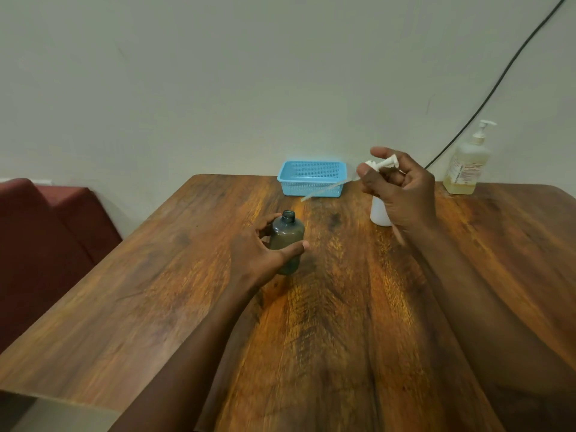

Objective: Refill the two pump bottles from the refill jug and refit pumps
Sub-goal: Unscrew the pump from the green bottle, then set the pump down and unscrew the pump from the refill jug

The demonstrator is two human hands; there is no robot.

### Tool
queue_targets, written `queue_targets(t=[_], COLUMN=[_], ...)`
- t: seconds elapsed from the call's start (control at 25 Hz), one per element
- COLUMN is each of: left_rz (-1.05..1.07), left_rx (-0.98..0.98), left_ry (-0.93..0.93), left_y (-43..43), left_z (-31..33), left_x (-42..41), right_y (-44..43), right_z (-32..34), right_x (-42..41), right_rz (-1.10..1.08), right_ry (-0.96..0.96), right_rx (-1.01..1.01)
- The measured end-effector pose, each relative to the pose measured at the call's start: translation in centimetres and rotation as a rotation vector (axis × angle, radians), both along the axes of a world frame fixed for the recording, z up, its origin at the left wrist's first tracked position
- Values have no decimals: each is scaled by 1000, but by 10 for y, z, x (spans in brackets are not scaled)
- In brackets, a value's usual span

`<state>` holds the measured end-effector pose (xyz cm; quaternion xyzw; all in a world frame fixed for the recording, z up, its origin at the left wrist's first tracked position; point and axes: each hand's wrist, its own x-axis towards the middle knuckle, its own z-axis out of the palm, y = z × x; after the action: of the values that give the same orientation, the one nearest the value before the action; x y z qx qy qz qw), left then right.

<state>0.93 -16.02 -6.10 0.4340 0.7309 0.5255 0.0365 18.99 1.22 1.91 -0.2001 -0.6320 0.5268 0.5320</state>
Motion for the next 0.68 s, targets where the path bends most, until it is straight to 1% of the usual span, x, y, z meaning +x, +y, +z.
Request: queue_targets(t=[0.08,0.2,0.36,0.56,0.68], left_rz=[7,-20,-19,-66,-90], left_rx=[11,-24,-39,-115,-146], left_ry=[11,6,13,11,12], left_y=[3,9,21,38,42], left_z=[4,6,2,-7,-15], left_x=[4,8,1,-2,-7], right_y=[-1,0,-1,6,8], right_z=[-19,-48,-81,-118,-125], right_x=[6,7,-2,-10,-10], right_rz=[-48,-176,-229,-274,-281], right_ry=[-90,-277,-450,-619,-669], right_rx=[1,43,40,44,33])
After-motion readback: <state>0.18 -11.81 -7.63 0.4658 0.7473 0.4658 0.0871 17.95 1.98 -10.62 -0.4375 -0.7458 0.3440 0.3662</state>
